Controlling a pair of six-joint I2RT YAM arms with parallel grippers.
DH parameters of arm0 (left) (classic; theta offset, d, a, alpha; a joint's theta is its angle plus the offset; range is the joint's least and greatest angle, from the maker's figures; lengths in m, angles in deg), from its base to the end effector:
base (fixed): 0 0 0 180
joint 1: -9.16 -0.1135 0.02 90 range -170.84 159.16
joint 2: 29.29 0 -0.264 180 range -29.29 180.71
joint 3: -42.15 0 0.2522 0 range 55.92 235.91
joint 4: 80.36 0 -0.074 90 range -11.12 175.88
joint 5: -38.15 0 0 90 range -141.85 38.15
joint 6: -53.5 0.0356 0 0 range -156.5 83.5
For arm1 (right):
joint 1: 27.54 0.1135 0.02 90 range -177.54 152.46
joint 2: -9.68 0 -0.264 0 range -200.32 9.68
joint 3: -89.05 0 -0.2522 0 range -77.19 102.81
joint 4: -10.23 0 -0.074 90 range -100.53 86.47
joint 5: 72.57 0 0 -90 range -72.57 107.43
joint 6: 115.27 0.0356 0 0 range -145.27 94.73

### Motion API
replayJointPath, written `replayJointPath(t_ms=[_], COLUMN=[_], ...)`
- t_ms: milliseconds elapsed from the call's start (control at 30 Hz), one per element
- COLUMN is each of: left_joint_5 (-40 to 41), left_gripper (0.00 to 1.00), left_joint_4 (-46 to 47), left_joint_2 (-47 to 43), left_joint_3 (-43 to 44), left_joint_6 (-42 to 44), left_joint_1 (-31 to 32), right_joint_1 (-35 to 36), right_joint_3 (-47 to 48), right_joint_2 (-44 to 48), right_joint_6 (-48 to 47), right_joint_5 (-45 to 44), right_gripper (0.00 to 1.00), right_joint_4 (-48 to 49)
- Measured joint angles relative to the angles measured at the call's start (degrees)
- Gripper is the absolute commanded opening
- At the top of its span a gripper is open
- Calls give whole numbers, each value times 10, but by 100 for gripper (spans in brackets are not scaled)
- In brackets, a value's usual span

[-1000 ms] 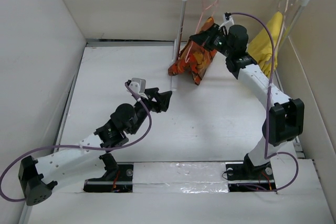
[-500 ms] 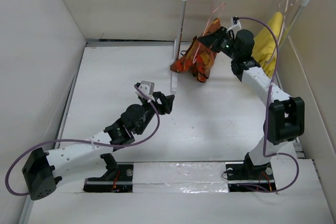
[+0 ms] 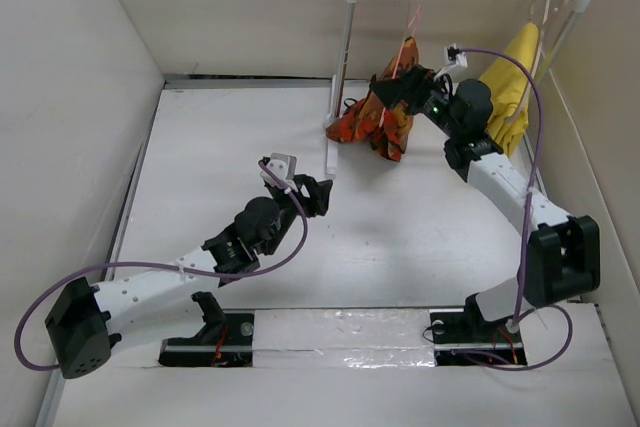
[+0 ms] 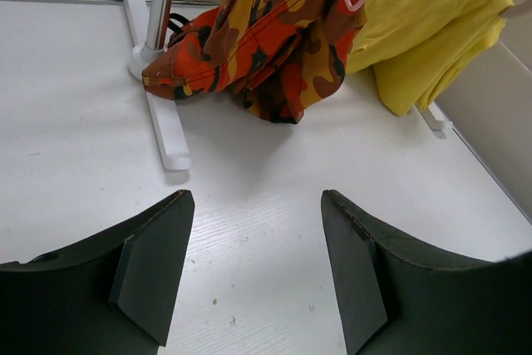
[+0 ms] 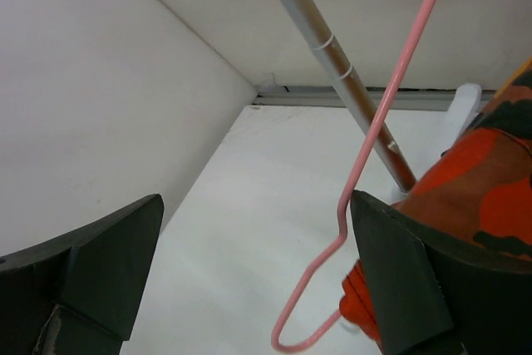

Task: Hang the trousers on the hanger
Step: Place the hanger at the clothesline, then reset both arms

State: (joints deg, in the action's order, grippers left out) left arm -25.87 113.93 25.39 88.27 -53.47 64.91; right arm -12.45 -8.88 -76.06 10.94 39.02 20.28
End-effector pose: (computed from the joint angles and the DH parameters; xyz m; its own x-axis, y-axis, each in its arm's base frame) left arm 0.1380 -0.1749 0.3020 -0.0915 -0.3318 -0.9389 0.4925 0.8044 -0.3322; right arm 0.3427 0.1060 0.3725 -0.2650 0.4975 -0.8260 -0.5436 0.6305 0.5541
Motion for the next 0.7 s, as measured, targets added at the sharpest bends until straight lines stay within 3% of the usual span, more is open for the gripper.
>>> replayJointPath(t_ms=[333, 700], left_joint_5=[4, 13], left_gripper=[60, 59], left_joint_4=[4, 45], left_joint_2=[-13, -49], left_joint_3=[-1, -52], left_joint_6=[0, -12], left_joint_1=[0, 0], right_joint_1=[12, 50], right_joint_3=[-235, -430], right_joint_2=[237, 610], right_joint_6=[-71, -160], right_joint_5=[-6, -56], right_gripper=[100, 100], right_joint_4=[4, -195])
